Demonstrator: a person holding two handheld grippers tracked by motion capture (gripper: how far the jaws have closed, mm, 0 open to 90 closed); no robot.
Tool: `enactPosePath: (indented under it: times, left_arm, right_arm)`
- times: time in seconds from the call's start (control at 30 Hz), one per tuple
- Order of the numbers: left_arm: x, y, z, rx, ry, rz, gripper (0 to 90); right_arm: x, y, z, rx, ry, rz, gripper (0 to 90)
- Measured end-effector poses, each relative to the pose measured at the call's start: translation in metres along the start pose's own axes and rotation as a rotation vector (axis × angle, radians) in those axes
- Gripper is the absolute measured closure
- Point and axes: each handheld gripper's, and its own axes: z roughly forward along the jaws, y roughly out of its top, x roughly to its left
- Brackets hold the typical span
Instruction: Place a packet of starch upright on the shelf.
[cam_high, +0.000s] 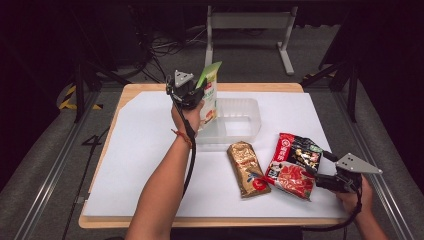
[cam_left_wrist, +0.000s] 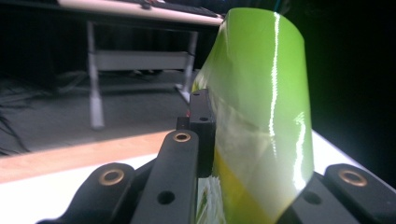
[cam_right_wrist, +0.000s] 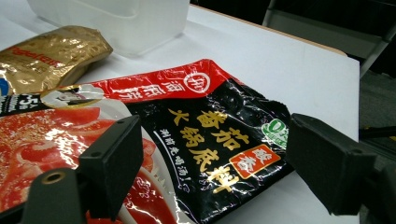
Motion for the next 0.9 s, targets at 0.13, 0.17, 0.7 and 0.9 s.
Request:
enactPosePath:
  times: [0.13,0.17,0.7,0.9]
  left_arm:
    - [0.005,0.001,0.005,-0.013,0.000,-0.013,86.4]
    - [0.006,0.001,0.006,-0.011,-0.004,-0.013,86.4]
    - [0.008,-0.010,-0.024,-0.006,-0.114,0.071,81.2]
    - [0.015,-0.015,-0.033,0.016,-0.133,0.093,77.3]
  right_arm:
    - [-0.001,0.000,0.000,0.002,-0.003,0.003,19.5]
    - [-0.001,0.000,0.000,0.002,-0.003,0.002,19.4]
    - [0.002,0.000,0.001,0.014,-0.006,-0.009,19.4]
    - [0.003,0.000,0.002,0.015,-0.002,-0.009,19.4]
